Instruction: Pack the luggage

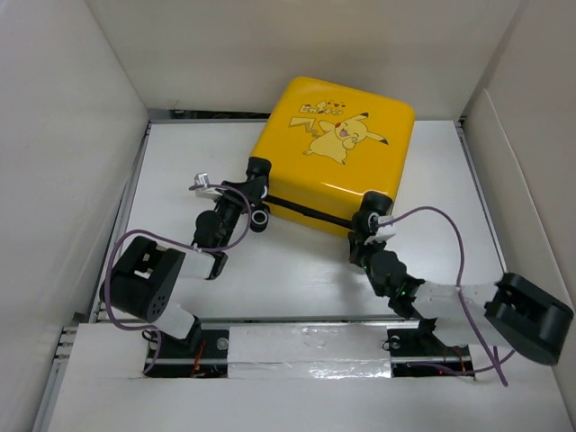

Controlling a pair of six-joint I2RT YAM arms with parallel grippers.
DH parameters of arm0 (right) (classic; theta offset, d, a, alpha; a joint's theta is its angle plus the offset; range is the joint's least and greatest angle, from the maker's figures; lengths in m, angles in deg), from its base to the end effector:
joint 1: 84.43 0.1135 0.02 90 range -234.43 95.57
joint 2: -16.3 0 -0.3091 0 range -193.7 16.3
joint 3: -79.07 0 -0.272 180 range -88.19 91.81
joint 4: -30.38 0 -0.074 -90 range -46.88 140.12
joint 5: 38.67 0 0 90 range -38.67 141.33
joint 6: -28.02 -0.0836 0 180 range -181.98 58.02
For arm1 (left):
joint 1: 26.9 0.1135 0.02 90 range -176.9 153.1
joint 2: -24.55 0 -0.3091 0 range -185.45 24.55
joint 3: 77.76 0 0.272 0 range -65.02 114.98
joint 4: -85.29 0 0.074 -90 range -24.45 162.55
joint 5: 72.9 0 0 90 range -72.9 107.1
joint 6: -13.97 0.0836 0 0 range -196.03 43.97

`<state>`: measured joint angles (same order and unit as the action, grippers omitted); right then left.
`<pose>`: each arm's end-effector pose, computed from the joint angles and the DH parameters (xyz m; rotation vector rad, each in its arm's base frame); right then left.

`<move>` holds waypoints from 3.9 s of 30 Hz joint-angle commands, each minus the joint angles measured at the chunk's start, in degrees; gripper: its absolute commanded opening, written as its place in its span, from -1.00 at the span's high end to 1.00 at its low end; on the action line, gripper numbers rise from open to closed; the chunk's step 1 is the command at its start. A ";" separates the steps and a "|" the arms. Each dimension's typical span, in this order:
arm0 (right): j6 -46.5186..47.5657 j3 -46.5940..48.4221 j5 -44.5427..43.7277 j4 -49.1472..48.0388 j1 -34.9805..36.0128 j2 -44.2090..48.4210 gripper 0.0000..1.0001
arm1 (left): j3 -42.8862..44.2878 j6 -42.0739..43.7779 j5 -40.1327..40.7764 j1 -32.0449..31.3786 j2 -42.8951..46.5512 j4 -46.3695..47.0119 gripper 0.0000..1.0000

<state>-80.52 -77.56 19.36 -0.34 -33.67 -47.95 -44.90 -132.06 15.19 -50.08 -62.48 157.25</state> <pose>0.1823 0.1532 0.1883 -0.0798 1.7362 0.4058 0.2868 -0.1259 0.2498 -0.3539 1.3103 -1.2034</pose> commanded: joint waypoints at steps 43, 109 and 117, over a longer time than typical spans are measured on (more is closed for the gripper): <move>-2.99 27.17 45.86 -22.39 3.47 -37.36 0.80 | 2.02 11.00 -15.77 -30.43 21.43 -15.21 -0.44; 6.59 18.11 34.25 46.45 -10.86 32.17 0.21 | -9.49 35.81 30.03 -31.75 8.28 3.70 0.36; 7.03 17.23 35.22 46.45 -10.86 32.43 0.22 | -8.43 39.42 33.19 -33.95 4.14 11.44 0.36</move>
<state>-74.58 -59.87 53.11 47.52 -43.99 -15.82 -55.02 -95.04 45.68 -83.50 -57.86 146.74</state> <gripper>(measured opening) 0.391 0.322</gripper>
